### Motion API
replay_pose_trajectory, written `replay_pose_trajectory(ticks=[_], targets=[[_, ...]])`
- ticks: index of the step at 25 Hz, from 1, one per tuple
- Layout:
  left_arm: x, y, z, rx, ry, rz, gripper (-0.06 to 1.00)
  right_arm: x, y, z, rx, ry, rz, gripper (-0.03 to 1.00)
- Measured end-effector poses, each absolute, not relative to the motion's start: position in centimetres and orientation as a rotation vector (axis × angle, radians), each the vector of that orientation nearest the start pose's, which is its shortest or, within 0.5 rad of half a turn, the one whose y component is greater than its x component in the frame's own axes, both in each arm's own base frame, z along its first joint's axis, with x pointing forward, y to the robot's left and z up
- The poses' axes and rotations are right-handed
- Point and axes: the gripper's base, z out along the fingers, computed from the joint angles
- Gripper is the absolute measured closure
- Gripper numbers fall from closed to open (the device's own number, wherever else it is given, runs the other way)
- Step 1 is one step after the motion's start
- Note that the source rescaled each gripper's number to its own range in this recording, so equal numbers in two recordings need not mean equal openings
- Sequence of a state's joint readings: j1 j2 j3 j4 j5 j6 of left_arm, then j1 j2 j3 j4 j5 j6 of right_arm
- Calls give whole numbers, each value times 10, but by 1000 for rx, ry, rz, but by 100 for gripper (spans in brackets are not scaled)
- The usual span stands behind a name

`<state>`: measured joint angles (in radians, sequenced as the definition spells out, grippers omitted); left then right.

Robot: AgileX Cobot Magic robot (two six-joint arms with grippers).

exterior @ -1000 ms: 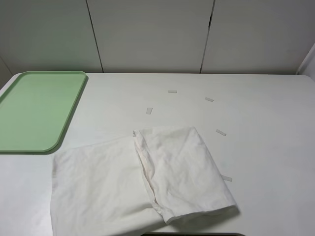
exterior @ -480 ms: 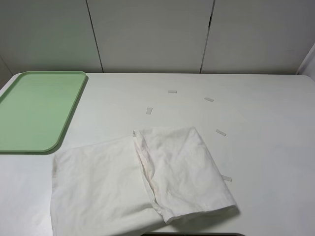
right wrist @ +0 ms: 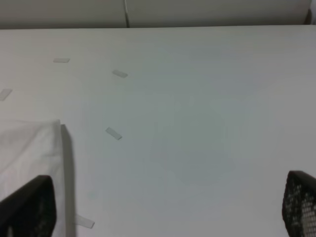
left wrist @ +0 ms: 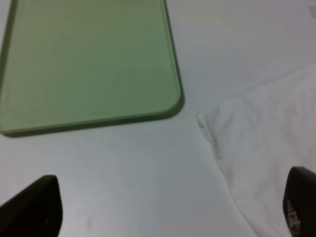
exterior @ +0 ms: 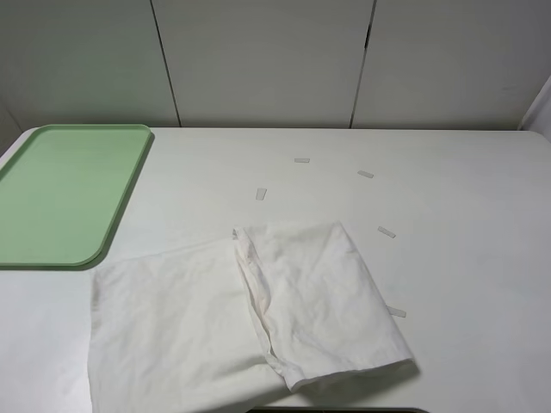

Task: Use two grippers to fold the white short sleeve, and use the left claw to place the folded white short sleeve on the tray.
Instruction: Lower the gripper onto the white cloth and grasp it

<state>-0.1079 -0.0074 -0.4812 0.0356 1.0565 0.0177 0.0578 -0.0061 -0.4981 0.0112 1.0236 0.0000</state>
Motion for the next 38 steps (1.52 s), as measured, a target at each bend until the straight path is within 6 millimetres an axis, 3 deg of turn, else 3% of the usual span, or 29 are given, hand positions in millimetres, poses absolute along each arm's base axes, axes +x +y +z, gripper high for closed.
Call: replay_pose_trajectory(ticks=[38], targets=[[-3,3,272,127,2047,-14,6,-4,1,280,-58,2002,50,-3]])
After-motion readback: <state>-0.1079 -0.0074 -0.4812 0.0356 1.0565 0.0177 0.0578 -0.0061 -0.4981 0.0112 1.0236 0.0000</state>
